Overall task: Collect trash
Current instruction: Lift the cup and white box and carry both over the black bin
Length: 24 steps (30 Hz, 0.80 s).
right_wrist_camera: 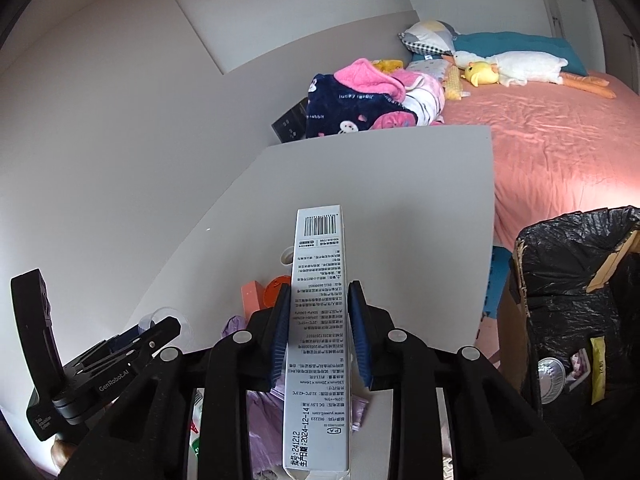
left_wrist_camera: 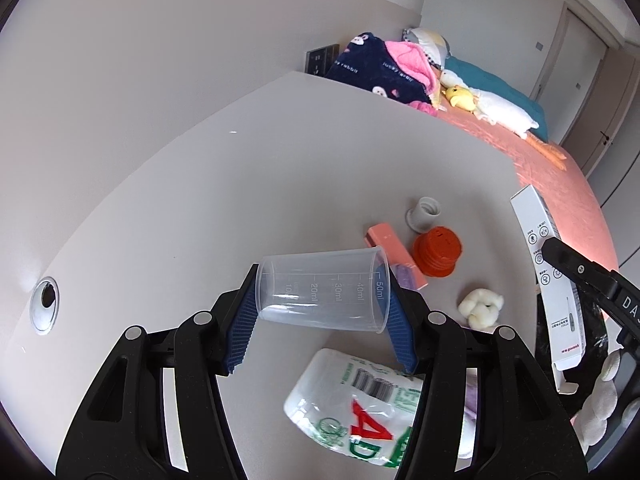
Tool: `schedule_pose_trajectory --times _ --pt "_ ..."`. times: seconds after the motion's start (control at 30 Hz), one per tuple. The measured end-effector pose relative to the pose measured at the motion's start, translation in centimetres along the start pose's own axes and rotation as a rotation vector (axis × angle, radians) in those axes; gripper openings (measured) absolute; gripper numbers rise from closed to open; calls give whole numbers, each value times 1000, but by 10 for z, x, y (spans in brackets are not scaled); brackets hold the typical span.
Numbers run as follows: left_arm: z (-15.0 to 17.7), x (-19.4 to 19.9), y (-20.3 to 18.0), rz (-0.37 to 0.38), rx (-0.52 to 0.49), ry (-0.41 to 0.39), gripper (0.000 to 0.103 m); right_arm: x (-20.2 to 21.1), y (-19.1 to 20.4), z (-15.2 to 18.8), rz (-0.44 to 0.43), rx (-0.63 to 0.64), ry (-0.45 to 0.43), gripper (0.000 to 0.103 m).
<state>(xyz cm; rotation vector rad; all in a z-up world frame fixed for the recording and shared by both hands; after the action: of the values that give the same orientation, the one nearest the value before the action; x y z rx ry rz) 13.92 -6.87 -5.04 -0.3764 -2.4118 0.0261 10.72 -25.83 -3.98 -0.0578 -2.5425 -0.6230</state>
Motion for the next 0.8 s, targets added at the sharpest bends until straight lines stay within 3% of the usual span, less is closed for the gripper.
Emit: schedule_pose_trajectory --times 0.8 --pt "-4 5 -87 112 -80 1 56 56 -51 -10 36 23 -58 30"
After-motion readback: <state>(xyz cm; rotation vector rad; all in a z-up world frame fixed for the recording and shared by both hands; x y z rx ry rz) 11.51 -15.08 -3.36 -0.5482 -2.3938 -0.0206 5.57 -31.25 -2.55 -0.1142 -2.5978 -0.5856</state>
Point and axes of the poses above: each gripper's, at about its wrist camera, not at the fingertips, and x roughly against the way its jaws point, y to its left, z to its underside, the point moved 7 cm from there along -x, roughly the way its jaws point, and after that the axes turned 11 degrees about -y, right-handed, at the moved point
